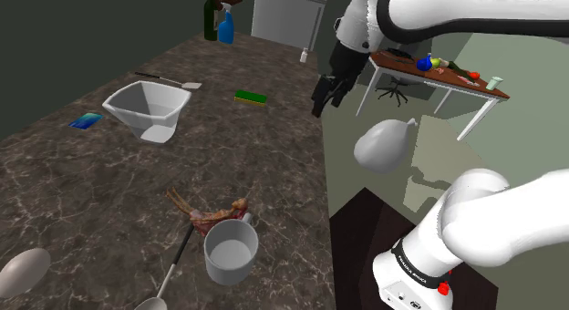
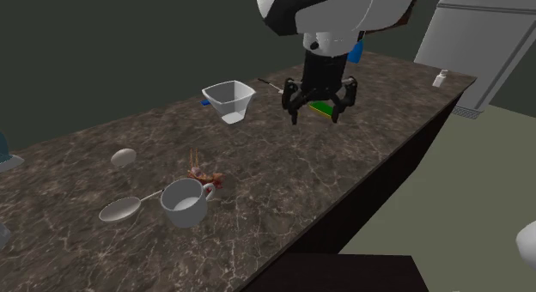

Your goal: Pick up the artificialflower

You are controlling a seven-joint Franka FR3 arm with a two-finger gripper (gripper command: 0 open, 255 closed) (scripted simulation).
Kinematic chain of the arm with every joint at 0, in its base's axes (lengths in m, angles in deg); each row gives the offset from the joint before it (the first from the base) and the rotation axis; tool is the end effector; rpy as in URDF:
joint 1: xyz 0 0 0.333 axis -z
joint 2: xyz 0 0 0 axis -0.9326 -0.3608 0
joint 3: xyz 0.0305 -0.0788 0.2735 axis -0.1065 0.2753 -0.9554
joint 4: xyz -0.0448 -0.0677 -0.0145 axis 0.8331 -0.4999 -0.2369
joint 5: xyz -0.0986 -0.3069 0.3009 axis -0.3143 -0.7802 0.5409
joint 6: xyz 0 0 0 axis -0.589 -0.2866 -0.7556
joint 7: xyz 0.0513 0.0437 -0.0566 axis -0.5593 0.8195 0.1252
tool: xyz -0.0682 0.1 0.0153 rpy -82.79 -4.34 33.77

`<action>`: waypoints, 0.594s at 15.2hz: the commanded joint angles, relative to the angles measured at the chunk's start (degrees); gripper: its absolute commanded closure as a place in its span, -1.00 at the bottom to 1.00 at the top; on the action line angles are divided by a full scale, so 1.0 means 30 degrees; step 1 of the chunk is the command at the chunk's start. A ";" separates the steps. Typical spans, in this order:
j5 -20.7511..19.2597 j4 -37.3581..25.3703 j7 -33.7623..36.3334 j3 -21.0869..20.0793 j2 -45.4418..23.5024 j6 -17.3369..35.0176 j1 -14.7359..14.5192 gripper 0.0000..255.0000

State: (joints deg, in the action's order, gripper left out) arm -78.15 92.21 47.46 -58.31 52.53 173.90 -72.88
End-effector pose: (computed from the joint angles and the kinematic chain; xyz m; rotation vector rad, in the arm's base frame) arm 0.4344 0.0726 0.4848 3.1303 0.1347 0.1259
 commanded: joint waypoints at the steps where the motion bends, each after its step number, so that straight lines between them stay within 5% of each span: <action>1: 0.0350 -0.0064 0.0282 -0.0462 -0.0916 0.0820 -0.0353 -1.00; 9: 0.1430 -0.0761 0.1512 -0.2433 -0.4472 0.3627 -0.1700 -1.00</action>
State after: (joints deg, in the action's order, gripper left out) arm -74.17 90.25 51.62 -64.92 40.59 183.60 -77.52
